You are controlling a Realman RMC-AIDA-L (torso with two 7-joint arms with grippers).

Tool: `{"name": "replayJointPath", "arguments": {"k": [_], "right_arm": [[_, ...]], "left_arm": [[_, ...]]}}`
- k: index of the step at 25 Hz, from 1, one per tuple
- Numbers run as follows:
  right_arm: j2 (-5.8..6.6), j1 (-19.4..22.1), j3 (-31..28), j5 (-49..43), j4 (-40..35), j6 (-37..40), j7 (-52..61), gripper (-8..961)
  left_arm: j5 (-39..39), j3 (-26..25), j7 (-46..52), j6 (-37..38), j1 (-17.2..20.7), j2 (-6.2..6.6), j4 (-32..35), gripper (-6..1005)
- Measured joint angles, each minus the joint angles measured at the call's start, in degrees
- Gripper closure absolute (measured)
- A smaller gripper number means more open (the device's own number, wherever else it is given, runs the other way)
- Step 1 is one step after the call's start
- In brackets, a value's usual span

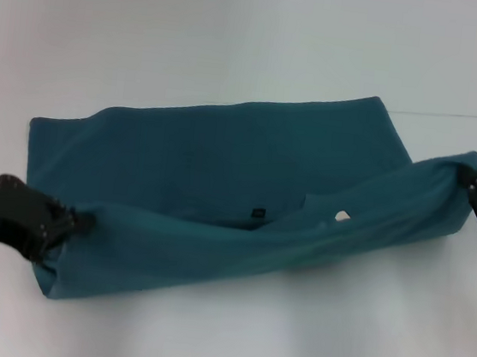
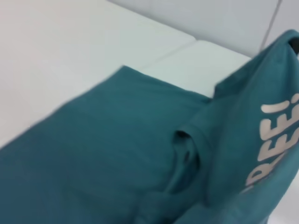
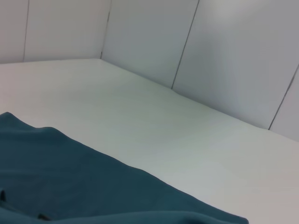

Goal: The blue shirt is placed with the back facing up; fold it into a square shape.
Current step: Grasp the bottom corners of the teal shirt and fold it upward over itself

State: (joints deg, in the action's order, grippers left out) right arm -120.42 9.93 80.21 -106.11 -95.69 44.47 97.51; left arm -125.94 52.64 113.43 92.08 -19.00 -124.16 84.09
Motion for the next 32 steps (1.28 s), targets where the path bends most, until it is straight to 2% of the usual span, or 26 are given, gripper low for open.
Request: {"name": "replayJointPath", "arguments": {"k": [6,16,24,32], "right_arm": [[0.01,-6.5,-1.4,-6.7,1.7,-0.1,4.6,918],[0.09,-15.8,-6.3,-8.0,6.5,-0.3,5.2,917],[0.19,-22.8,-8.3,-14.1,11.6,-0.3,8.1,918],[0.27,-29.0,-9.9,-16.8,18.4,-1.8,8.4,917]], "left_arm": [[0.1,0.0,-0.2,-5.0,-1.6,0.14,-1.7,997],[0.0,-0.3,-1.0,-12.0,-4.9,0.78,-4.9,997],[0.1,-4.3,-3.5,-16.7,-8.9,1.58,-10.1,996],[0.2,-4.6,-6.8,-23.5,-12.1,2.38,-16.8,996]]}}
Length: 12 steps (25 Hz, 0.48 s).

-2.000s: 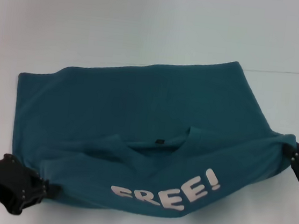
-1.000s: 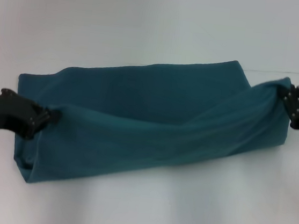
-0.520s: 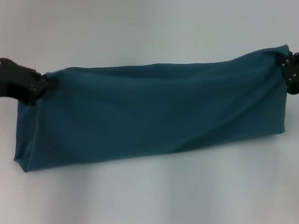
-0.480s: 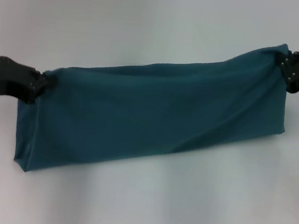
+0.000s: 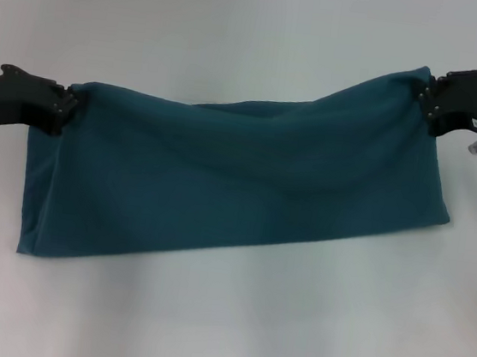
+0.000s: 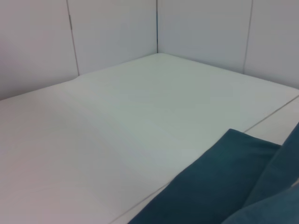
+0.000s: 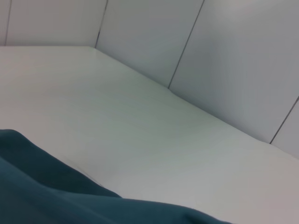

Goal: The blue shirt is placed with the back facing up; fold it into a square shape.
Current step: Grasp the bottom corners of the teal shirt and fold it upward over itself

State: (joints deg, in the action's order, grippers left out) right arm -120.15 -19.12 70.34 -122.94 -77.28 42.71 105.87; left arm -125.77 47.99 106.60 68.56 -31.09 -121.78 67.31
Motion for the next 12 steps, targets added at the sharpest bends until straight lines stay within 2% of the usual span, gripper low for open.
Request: {"name": "replayJointPath", "arguments": {"k": [6,12], "right_arm": [[0.08,-4.2,-0.8,-2.3,4.3,-1.8,0.0,917],[0.13,-7.1,-1.5,-3.6,9.4,-5.4,0.0,918]], "left_arm": [[0.0,0.0,-2.0,-3.5,-1.7,0.61,-4.9,997],[0.0,0.3,-3.3,-7.2,-1.9,0.29,-6.6,997]]}}
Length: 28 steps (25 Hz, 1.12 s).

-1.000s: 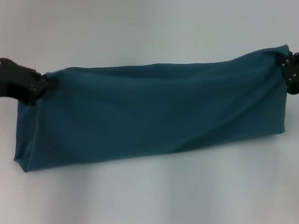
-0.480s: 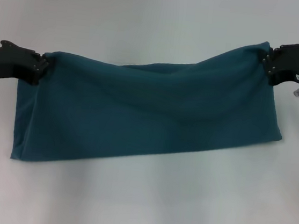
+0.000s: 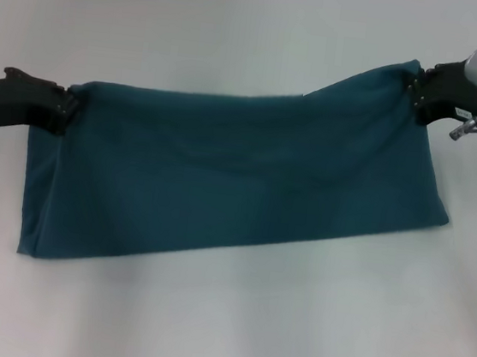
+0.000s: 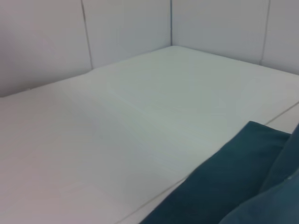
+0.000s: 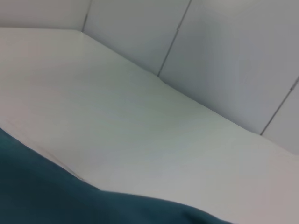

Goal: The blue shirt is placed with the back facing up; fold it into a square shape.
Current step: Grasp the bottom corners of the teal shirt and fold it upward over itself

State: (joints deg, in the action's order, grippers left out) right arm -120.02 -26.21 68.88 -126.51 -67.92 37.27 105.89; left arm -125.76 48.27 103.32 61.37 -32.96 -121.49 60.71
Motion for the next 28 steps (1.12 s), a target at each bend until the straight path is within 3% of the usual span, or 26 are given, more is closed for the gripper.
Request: {"name": "replayJointPath", "arguments": {"k": [12,20,28], "right_arm": [[0.3,-5.5,-2.9,-1.9,10.4,-5.9,-0.4,917],[0.32,-7.4,-3.0,-3.3,13.1,-6.4,-0.6,918],[0.31,-7.8,-2.7,-3.7,14.1,-6.4,-0.6,917]], "left_arm": [[0.1,0.4,-1.5,-8.1,-1.3,-0.24,-4.3,990],[-0.3,0.5,-2.3,-11.7,-2.6,0.08,-8.5,964],[-0.1,0.4,-6.5,-17.9,-2.7,-1.67,-10.7,938]]}}
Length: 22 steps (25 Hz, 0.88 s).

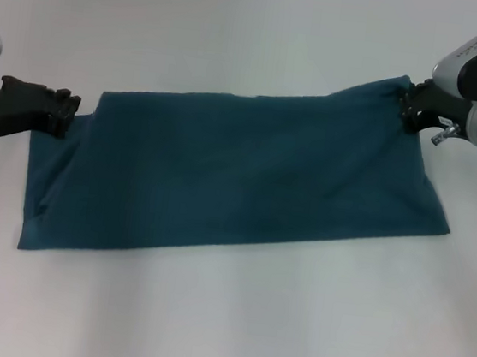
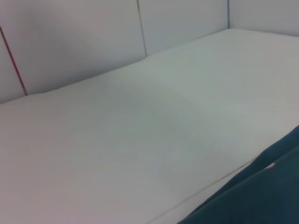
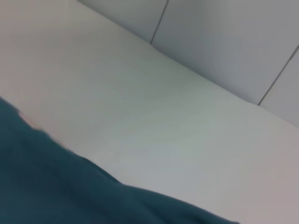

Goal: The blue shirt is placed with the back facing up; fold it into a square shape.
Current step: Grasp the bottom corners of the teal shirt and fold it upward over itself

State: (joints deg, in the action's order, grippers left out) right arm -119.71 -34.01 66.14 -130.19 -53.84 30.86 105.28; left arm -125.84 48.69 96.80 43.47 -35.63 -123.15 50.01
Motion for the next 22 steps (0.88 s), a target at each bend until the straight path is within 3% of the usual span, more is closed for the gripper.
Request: {"name": "replayJointPath", "arguments": {"k": [5,12,16,22], "right_arm": [[0.0,0.0,-0.2,-0.1,0.1,-0.1,0.3,916],[-0.32,-0.4,0.1,-2.9,1.3,-3.1,1.2,718],[-0.47,-1.1,0.9,-7.8,1.8,-4.9,5.3,600],[-0.53,-1.0,3.4,-13.8,0.7,-5.7,14.3,543]], "left_arm": [[-0.3,0.8,-0.3,-1.7,-0.5,0.17,-2.1,921],[-0.2,1.0,-0.3,-1.8,-0.1,0.01,-1.6,716],[-0.3,1.0,-0.2,-1.9,0.1,-0.13,-1.5,660],[-0.3,1.0,0.2,-1.6,0.2,-0.16,-1.5,648]]}}
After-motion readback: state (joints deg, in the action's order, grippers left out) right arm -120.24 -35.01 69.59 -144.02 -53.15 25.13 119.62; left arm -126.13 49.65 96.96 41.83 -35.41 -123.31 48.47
